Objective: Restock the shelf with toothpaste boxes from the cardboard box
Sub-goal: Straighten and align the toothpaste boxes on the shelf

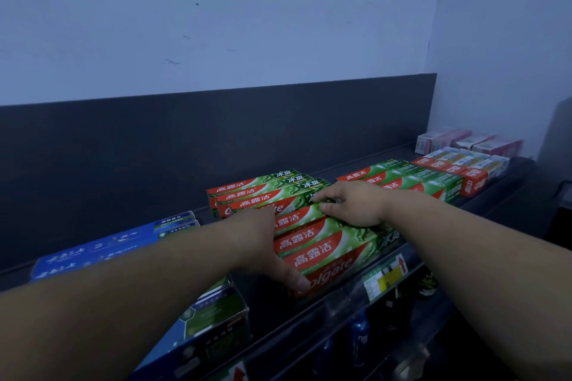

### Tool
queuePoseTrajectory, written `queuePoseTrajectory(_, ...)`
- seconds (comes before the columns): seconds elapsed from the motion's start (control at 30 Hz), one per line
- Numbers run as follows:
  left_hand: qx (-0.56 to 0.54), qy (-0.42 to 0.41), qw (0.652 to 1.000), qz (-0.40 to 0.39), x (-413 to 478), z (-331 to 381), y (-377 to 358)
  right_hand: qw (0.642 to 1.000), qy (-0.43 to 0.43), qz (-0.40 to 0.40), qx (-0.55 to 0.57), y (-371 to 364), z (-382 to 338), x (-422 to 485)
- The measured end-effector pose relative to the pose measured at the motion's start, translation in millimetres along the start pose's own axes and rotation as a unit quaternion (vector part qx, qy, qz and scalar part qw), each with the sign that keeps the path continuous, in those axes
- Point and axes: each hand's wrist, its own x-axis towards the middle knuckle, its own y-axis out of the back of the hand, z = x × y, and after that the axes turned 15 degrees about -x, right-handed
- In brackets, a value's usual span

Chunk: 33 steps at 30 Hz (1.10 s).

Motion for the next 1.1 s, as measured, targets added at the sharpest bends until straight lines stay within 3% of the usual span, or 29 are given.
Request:
queuePoseTrajectory(0.23, -0.024, -0.023, 0.999, 0.005, 4.0, -4.8, 3.4, 1.000, 0.012, 0.004, 0.007, 3.9, -12.8, 10.9)
queuePoseTrajectory(0.33, -0.031, -0.029, 0.996, 0.074, 11.6, -13.3, 27.1, 0.999, 0.009, 0.040, 0.007, 8.7, -19.1, 22.2)
queuePoseTrajectory(0.47, 0.025, 0.030, 0.987, 0.155, 42.2, -36.8, 63.8, 0.998, -0.010, 0.051, 0.028, 12.6, -25.5, 50.6)
queuePoseTrajectory(0.77, -0.025, 0.122, 0.986, 0.107, 94.6, -72.6, 73.8, 0.999, -0.037, -0.023, 0.027, 15.0, -29.7, 108.0)
queuePoseTrajectory(1.1, 0.004, 0.091, 0.994, 0.058, 97.5, -67.9, 67.7, 0.995, -0.002, -0.100, 0.001, 18.9, -37.3, 123.6)
